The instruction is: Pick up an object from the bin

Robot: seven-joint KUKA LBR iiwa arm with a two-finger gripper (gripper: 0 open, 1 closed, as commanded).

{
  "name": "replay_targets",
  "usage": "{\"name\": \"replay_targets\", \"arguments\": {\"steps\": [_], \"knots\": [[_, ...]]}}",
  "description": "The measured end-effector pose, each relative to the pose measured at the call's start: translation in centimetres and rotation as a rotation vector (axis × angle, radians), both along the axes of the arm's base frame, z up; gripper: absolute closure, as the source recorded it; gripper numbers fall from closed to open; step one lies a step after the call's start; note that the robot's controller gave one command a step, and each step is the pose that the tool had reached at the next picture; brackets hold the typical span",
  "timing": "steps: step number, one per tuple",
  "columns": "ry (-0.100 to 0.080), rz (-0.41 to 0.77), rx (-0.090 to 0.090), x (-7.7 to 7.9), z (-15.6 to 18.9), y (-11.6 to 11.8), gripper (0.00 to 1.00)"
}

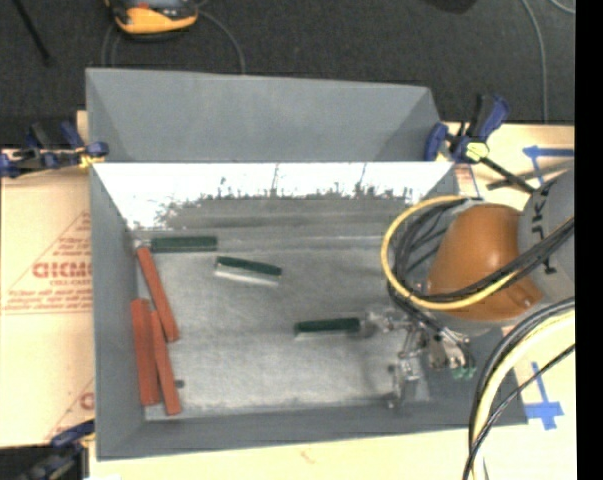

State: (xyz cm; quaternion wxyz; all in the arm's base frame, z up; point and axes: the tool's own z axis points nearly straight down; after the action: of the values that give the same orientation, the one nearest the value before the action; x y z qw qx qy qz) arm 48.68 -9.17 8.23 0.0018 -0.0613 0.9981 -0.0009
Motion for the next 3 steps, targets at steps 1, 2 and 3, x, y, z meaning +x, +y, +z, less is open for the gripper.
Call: {"name": "replay_targets", "arguments": {"steps": [1,2,3], "knots": [[0.000,0.001,0.000,0.0,0.0,0.0,0.00],[0.003,0.002,0.000,4.5,2.0,4.7,0.00],[-0.002,-0.038,0.006,10.7,2.6,5.3,0.00]]}}
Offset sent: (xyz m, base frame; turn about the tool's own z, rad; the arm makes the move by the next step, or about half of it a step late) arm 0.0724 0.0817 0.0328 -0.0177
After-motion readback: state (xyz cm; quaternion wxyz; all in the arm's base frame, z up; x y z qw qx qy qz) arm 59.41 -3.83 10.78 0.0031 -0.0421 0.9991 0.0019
